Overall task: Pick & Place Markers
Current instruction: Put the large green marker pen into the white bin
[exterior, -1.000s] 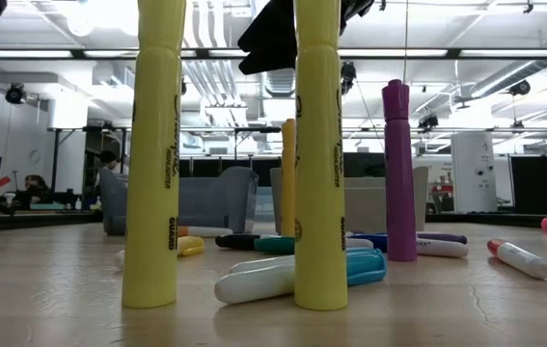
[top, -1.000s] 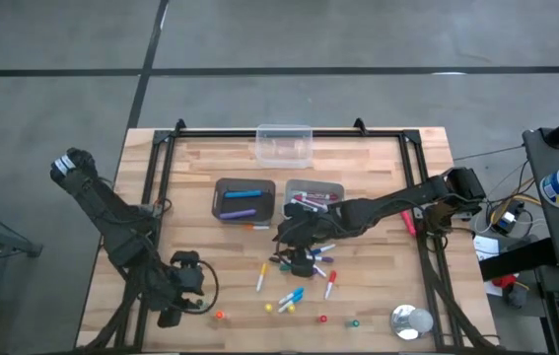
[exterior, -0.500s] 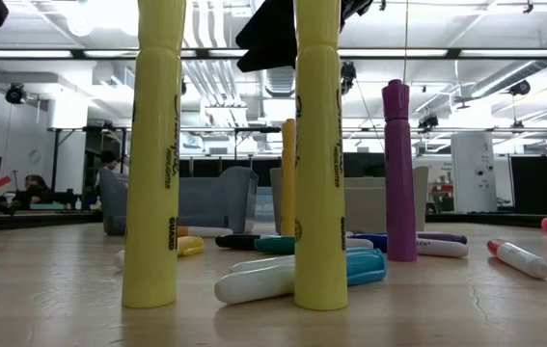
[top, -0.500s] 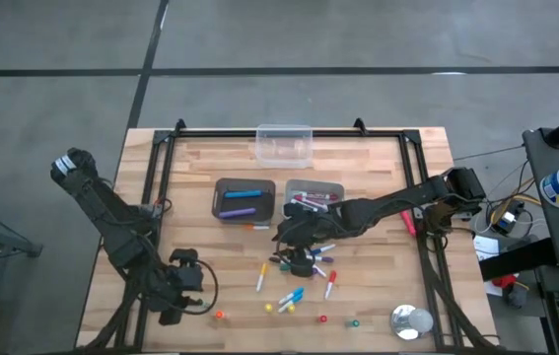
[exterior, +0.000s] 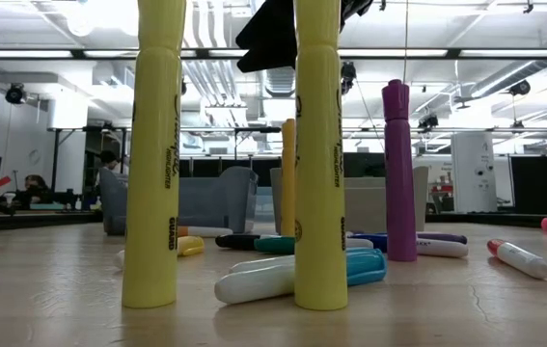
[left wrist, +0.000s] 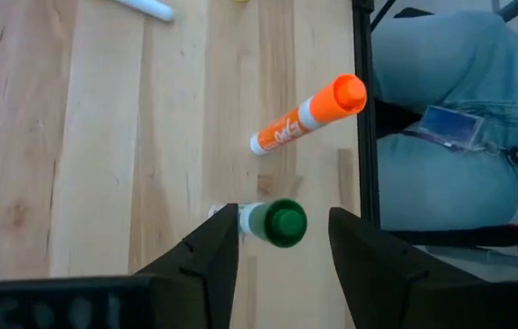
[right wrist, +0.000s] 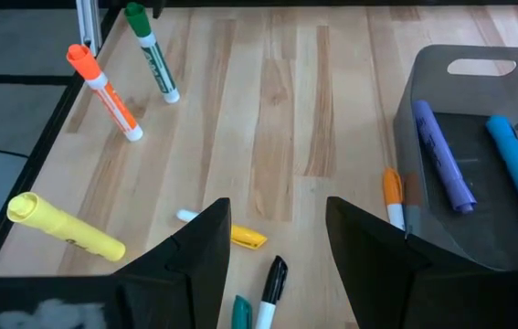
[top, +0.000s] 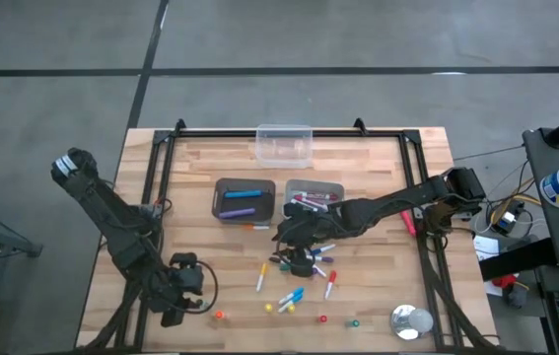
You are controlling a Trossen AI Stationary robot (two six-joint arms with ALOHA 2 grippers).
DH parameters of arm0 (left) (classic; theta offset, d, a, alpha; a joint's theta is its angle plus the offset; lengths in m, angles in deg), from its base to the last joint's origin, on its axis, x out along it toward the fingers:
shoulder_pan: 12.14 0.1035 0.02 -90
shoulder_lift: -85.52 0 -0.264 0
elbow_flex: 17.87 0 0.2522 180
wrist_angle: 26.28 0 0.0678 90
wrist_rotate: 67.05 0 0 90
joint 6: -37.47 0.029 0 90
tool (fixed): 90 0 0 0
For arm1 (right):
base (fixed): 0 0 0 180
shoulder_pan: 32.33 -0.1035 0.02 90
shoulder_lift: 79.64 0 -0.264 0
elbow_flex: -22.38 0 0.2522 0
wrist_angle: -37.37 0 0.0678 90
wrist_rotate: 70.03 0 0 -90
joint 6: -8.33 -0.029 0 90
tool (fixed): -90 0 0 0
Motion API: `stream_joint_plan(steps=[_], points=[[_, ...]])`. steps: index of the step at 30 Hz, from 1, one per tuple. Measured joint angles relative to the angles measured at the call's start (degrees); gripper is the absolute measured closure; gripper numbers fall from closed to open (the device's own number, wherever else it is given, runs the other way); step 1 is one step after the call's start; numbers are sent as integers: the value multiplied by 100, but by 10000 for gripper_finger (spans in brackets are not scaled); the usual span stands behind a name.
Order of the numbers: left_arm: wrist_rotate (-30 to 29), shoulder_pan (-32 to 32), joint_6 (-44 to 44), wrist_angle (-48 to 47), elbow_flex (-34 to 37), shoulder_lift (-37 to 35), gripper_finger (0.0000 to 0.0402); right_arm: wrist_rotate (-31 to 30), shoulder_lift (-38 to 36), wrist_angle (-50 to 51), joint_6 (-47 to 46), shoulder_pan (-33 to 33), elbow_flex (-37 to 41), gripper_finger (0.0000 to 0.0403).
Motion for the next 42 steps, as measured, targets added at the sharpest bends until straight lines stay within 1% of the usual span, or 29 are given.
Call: stream_joint_plan(steps=[2,9,12,18,22,29,31,35,38,42], points=[[-7,-28,-19,14,29,5,239,2,0,-1,-10,0,0,227],[-140,-32,-36,608,385,15,239,2,0,-95,-12,0,7,227],[-133,-32,-254,613,478,15,239,2,4,-98,-11,1,7,227],[-176,-32,-286,644,452,15,241,2,4,-111,-10,0,7,227],[-271,-28,-337,643,457,15,263,2,4,-118,-11,0,7,227],[-286,-28,-328,633,463,15,344,2,4,-128,-10,2,7,227],[-286,-28,-311,623,463,5,359,3,4,-128,-9,1,7,227],[-284,24,-70,466,379,-47,358,4,4,-128,29,2,7,227],[-314,116,73,203,239,-149,348,4,4,-134,25,2,7,227],[-461,238,383,-207,16,-313,346,4,4,-141,9,2,7,227]])
